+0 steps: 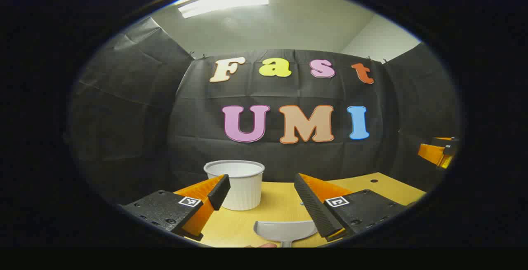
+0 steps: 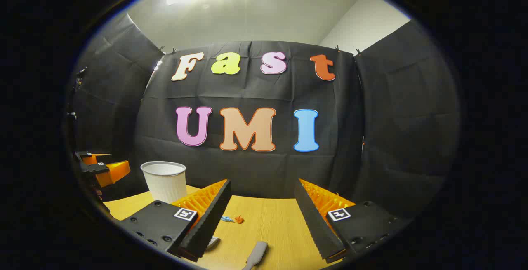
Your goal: Pick up the small broom and dustpan from the desktop, sweep the trash into the dustpan with the broom, and then empty the trash into the garbage bin.
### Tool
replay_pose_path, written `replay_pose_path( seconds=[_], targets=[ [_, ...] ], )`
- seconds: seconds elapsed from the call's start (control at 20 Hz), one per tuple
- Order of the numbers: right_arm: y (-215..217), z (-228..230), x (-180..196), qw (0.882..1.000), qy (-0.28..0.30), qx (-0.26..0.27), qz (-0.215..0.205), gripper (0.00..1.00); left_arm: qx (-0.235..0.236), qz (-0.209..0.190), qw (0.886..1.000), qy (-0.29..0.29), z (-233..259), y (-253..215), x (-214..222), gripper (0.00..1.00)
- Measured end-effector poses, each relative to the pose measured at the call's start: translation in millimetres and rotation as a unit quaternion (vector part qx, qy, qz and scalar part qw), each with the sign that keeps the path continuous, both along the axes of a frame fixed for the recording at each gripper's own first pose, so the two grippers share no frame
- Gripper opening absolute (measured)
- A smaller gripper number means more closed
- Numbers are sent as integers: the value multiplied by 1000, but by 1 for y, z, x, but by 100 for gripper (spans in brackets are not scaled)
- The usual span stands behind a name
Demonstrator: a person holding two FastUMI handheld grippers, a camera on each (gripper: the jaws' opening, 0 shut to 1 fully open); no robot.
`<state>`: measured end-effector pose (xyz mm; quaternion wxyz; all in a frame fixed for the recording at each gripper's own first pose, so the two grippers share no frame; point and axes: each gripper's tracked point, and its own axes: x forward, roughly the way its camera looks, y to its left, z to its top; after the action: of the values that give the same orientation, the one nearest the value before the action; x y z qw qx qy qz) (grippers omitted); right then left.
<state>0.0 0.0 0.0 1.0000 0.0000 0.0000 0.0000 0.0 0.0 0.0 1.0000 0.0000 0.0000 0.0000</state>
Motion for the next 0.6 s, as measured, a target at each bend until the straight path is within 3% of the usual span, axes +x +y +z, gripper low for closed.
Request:
replay_pose_path(
  seconds=[0.6],
  targets=[
    [-2,-9,6,1000,14,2,18,99,17,1,1000,4,-1,-3,4,92]
  ],
)
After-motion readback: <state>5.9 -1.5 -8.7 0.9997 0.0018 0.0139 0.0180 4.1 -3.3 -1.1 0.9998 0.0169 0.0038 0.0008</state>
